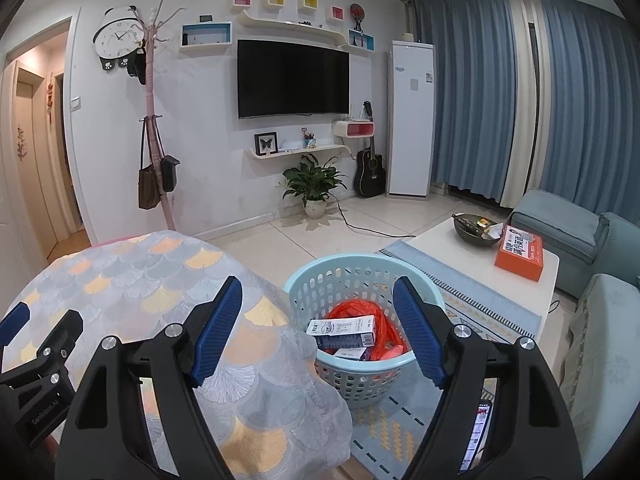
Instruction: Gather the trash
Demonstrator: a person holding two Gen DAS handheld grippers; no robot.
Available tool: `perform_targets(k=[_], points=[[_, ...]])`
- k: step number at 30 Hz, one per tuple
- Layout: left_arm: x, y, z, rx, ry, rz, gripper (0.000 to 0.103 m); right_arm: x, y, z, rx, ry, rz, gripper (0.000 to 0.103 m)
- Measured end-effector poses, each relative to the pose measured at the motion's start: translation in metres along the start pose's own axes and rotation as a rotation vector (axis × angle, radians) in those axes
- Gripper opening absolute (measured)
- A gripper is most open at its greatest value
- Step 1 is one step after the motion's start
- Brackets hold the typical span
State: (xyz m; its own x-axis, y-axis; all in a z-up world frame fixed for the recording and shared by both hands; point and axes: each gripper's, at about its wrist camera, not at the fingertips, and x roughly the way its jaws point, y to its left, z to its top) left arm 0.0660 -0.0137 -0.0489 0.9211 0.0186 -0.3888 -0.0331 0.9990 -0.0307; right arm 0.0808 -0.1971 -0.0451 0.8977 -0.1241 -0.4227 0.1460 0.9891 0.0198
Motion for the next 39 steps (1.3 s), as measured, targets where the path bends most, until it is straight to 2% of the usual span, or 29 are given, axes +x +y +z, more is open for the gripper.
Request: perform_targets(k=[3,7,39], points=[[-0.001,-0.001,0.000,0.002,0.002,-0.001,0.095,0.001,0.000,0.000,-0.001,0.006,-0.001,0.074],[0.002,0.003,0.002,-0.019,0.025,-0.047,0.096,0.005,0.000,0.000,-0.005,0.020,0.007,0.074],[0.003,0.003,0.001,-0.023,0.028,-0.034,0.096,0.012,-0.001,-0.010,0.001,0.052,0.009,0.074]])
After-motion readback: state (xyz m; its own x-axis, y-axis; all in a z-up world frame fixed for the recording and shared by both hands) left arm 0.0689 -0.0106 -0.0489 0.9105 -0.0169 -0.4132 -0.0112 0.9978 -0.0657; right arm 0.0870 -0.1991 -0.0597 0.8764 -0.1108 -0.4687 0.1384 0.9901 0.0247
